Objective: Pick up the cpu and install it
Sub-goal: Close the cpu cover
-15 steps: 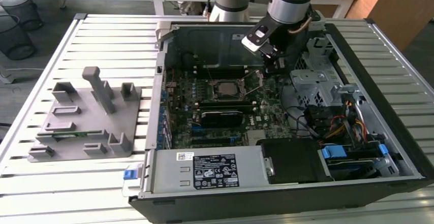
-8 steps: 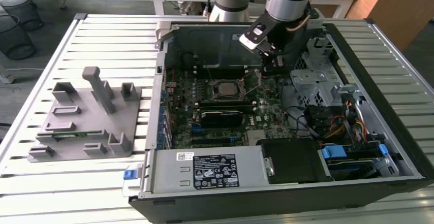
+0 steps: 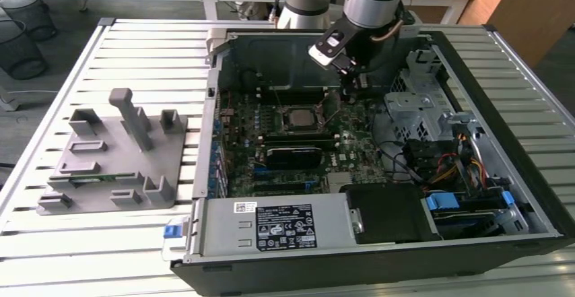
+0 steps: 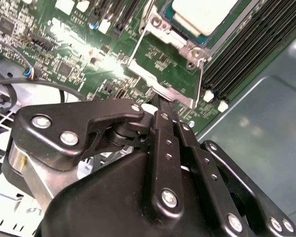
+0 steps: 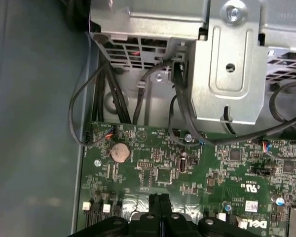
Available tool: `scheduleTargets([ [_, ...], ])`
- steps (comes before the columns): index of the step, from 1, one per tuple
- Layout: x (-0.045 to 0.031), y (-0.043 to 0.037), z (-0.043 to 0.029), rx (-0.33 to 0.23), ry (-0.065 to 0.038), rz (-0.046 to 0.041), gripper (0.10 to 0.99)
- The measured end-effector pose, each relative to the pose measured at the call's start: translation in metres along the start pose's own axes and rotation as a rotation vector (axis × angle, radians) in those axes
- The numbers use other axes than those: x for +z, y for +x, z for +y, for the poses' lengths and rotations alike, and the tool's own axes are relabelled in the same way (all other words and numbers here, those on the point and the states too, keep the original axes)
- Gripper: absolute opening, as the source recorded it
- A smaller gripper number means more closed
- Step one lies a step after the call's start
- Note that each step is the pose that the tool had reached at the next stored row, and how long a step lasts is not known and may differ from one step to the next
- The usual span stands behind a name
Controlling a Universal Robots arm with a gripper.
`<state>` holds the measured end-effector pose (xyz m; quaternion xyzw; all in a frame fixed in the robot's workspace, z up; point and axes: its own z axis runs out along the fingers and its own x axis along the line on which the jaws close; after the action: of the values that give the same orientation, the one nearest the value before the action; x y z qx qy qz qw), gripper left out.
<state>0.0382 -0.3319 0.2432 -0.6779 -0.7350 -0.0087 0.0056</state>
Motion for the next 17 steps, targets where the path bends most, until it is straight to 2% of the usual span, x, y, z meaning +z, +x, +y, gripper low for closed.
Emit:
scheduleTargets([
  [4, 0.0000, 0.0005, -0.0064, 0.000, 0.000, 0.0002, 0.106],
  [14, -0.0001, -0.0053, -0.0128, 0.000, 0.000, 0.0003, 0.106],
  [17, -0.0001, -0.0056, -0.0171, 0.000, 0.000, 0.0002, 0.106],
])
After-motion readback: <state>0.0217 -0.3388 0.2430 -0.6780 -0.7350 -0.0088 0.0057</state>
